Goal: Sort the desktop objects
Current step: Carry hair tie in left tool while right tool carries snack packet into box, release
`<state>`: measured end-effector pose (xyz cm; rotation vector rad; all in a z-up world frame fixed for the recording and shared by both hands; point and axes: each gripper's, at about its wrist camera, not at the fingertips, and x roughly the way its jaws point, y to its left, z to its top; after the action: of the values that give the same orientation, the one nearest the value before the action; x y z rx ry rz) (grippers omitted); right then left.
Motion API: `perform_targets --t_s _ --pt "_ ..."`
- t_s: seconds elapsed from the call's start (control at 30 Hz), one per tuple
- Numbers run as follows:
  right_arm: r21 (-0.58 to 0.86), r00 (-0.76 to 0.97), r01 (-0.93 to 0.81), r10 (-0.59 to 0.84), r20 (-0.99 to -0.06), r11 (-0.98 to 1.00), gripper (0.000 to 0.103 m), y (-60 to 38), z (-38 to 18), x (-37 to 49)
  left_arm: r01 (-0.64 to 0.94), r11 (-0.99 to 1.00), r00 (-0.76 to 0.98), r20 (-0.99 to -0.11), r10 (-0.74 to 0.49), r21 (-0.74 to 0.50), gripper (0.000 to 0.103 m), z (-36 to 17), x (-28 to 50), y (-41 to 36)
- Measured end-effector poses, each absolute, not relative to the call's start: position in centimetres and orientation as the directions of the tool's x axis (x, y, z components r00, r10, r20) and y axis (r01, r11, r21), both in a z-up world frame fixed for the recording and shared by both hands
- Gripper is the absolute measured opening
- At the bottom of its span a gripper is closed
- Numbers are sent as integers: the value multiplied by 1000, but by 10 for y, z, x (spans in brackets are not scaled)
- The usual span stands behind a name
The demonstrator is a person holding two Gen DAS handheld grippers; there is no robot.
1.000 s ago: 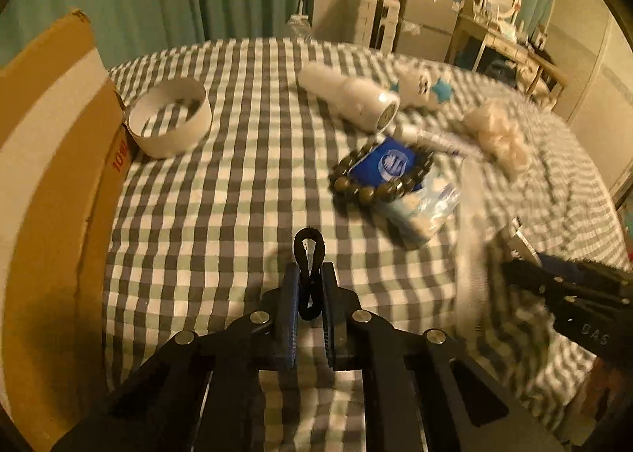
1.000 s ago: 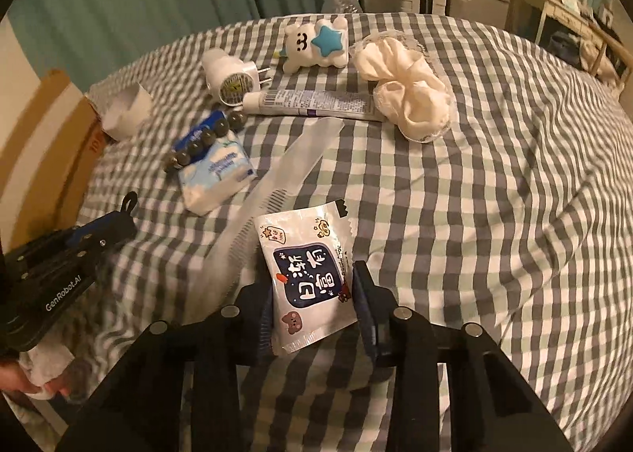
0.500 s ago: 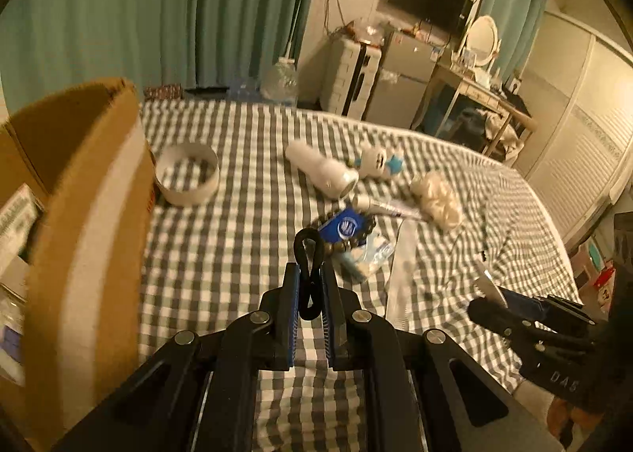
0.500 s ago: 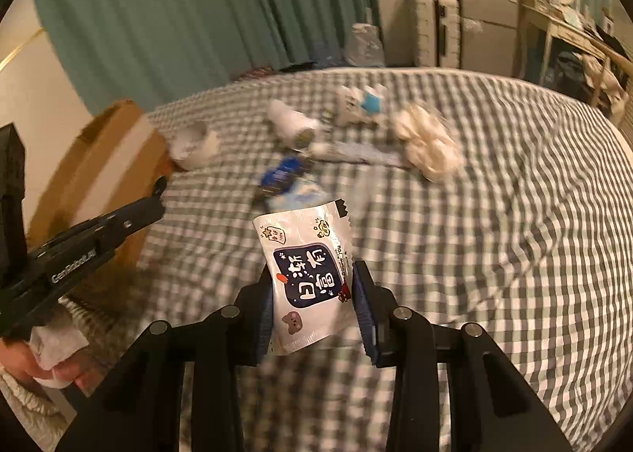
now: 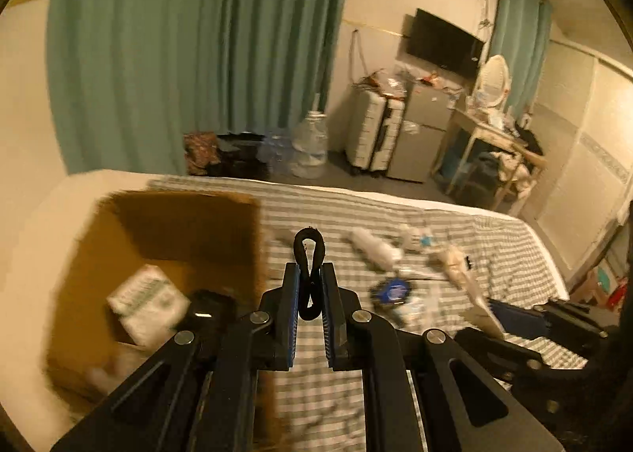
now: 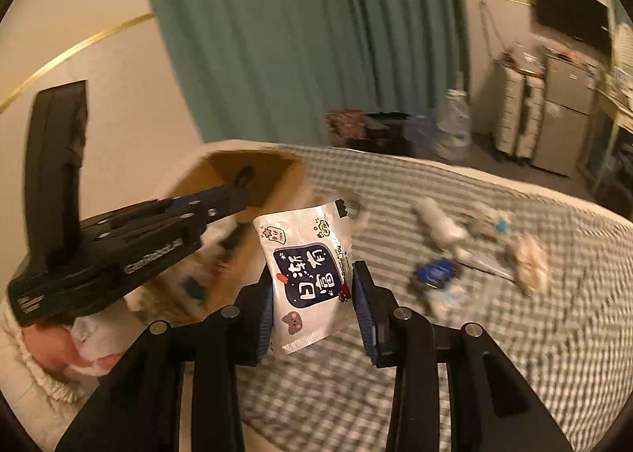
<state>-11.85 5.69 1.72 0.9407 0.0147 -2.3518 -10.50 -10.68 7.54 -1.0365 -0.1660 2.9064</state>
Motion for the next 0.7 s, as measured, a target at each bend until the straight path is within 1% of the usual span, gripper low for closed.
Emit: perform_targets --t_s 0.1,0.2,0.33,0.5,0.53,0.57,0.6,0.63,0.67,0.7 --pt "202 -542 574 -552 -633 -794 36 23 22 -113 55 -994 -774 -633 19 -98 11 80 -96 -143" --pt "217 -498 606 -578 -647 -765 36 -10 18 -110 134 -990 -765 -640 -69 -54 11 73 -87 -172" --pt "217 -449 631 -579 -681 -745 36 -48 5 -112 174 -981 -735 -674 -74 -82 11 50 -89 -203" --pt "239 -381 629 -561 -735 -740 36 -84 -29 -127 190 -976 -698 -714 -56 -109 11 20 -101 -225" --pt "248 -369 628 -562 -740 -738 38 -87 -34 -130 193 -976 -694 -717 -61 -105 14 17 -100 -225" --pt "255 -349 625 -557 -754 -738 38 -92 -42 -133 195 -976 -685 -726 -65 -96 19 12 -101 -228" --pt "256 -335 624 -549 -765 -738 41 -95 -46 -133 189 -977 -681 -730 -59 -97 35 9 -99 -228" --pt "248 -333 620 -536 -776 -744 52 -98 -48 -132 186 -978 -674 -737 -57 -94 65 6 -98 -230" --pt "222 -354 605 -508 -785 -765 59 -98 -52 -132 189 -978 -671 -739 -65 -86 78 3 -95 -234" --pt "207 -371 595 -493 -787 -777 66 -97 -52 -131 193 -978 -674 -734 -78 -74 88 2 -92 -236"
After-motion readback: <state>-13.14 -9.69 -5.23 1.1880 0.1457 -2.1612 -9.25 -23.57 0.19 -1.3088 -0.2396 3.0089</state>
